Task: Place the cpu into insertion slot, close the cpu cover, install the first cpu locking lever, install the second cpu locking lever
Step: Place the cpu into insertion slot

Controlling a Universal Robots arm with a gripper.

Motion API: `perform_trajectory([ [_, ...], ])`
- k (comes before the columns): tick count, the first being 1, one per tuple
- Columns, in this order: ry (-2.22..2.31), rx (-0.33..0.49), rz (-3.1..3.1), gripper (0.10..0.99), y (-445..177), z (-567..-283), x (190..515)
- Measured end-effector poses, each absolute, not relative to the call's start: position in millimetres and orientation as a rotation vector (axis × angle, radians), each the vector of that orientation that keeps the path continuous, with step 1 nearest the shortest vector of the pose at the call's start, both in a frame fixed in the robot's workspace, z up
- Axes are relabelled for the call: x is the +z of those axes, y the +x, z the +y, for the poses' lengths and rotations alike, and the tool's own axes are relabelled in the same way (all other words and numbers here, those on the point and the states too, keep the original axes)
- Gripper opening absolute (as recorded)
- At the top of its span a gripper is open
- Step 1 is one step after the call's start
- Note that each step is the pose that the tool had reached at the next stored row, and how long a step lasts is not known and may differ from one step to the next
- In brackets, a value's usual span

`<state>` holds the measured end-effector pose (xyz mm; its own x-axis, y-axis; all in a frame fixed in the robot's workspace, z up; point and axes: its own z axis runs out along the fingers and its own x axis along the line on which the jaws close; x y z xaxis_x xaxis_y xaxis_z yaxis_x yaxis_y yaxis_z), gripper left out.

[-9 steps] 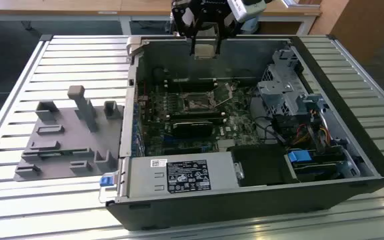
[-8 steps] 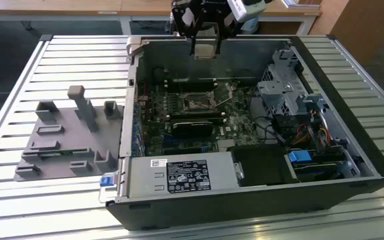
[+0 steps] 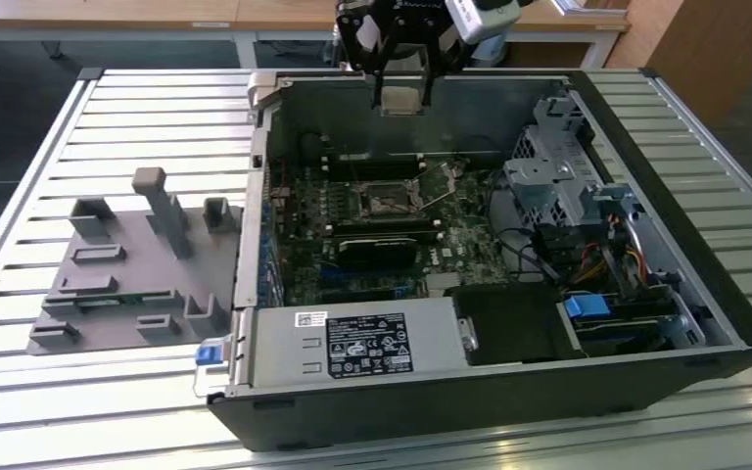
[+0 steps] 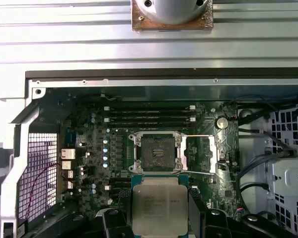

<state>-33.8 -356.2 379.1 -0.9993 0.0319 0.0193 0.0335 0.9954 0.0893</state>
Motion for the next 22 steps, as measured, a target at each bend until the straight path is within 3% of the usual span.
perform_trajectory([
  [22, -0.277, -0.142, -3.115, 0.541, -34.3, -356.2, 378.8],
])
